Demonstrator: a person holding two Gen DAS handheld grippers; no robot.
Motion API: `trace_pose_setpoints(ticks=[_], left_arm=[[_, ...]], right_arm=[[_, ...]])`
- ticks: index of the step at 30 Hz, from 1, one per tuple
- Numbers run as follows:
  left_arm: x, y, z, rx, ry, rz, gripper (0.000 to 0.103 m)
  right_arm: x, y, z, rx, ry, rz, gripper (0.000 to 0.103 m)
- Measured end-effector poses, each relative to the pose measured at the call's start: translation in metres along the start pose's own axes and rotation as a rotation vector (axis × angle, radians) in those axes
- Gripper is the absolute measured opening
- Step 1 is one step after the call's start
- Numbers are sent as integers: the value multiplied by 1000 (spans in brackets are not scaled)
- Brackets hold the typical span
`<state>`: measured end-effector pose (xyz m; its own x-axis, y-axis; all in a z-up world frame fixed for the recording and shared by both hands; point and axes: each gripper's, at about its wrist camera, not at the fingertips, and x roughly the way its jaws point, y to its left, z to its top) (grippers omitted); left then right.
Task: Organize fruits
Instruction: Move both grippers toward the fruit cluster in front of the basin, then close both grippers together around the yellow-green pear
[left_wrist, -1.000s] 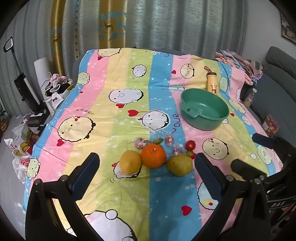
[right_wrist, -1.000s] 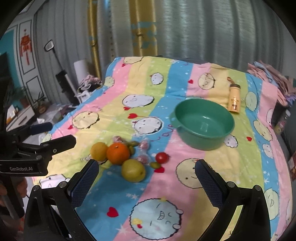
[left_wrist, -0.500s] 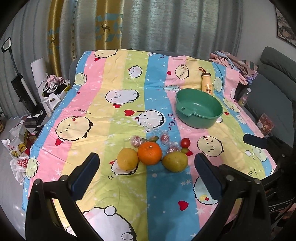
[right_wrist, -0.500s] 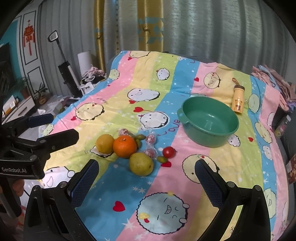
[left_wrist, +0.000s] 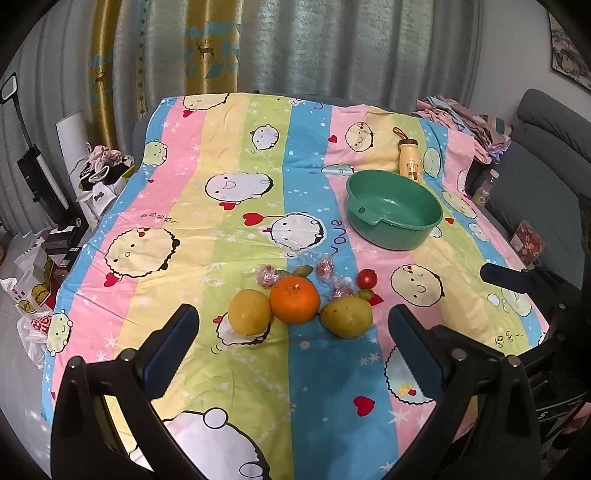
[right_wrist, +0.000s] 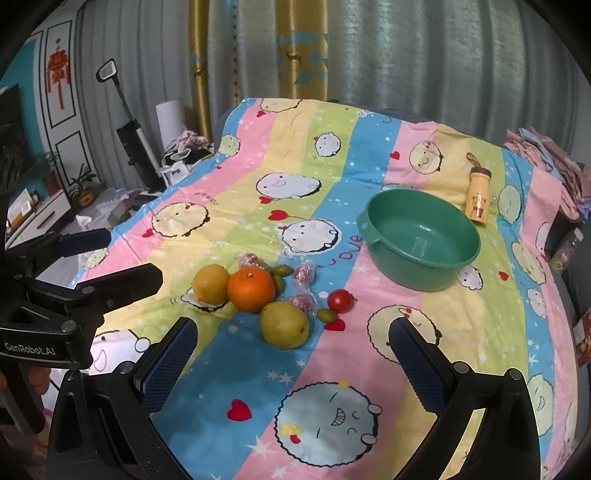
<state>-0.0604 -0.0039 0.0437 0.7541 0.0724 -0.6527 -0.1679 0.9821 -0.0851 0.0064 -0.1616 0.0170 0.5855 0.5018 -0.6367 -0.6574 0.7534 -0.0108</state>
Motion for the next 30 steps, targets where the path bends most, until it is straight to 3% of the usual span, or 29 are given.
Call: trace_pose_setpoints(ticks=[18,30], left_arm=[[20,2,-3,-8,53,-15,103],[46,11,-15,-73,115,-149,103]], right_arm=[[19,-7,-2,14,42,9,103],[43,-9,-12,28,70,66,103]])
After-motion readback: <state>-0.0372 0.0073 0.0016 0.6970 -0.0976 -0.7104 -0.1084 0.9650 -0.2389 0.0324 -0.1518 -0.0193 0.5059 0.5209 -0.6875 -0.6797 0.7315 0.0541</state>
